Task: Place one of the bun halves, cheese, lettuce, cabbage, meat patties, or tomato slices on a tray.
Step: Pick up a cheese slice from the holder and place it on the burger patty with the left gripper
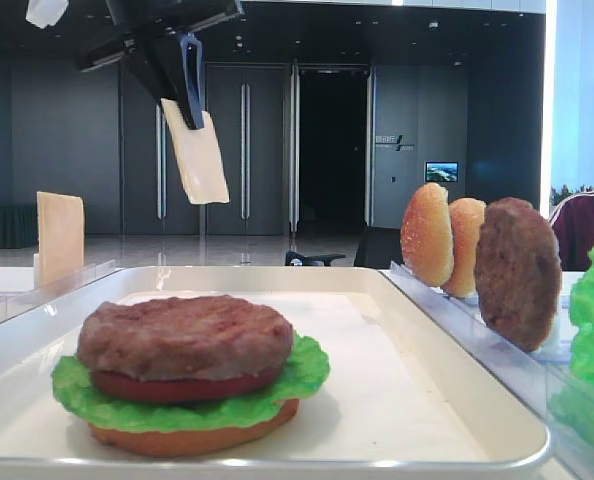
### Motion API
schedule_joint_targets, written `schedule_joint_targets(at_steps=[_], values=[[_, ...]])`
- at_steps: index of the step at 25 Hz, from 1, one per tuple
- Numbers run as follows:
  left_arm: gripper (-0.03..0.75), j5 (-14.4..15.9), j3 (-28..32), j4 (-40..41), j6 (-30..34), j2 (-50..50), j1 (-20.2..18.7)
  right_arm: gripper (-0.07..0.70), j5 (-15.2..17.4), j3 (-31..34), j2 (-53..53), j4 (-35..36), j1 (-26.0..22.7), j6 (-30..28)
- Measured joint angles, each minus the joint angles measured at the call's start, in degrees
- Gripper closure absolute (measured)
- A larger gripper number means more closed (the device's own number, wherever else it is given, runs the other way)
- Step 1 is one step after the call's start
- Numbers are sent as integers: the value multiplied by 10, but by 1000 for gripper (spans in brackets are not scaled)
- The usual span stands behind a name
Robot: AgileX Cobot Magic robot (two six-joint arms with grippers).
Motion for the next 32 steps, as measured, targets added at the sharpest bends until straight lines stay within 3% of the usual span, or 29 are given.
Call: schedule_joint_targets(at_steps=[10, 14, 18, 24, 32], values=[[681, 0, 1, -88, 59, -2, -25, 192, 0, 0, 0, 0, 0, 0], [681, -2, 41, -108, 84, -36, -39, 192, 0, 0, 0, 0, 0, 0], [681, -48, 156, -160, 142, -114, -41, 192, 0, 0, 0, 0, 0, 0], [681, -146, 399, -337, 323, -250, -41, 192, 0, 0, 0, 0, 0, 0], [681, -166, 625, -473, 492, -364, -41, 192, 0, 0, 0, 0, 0, 0]])
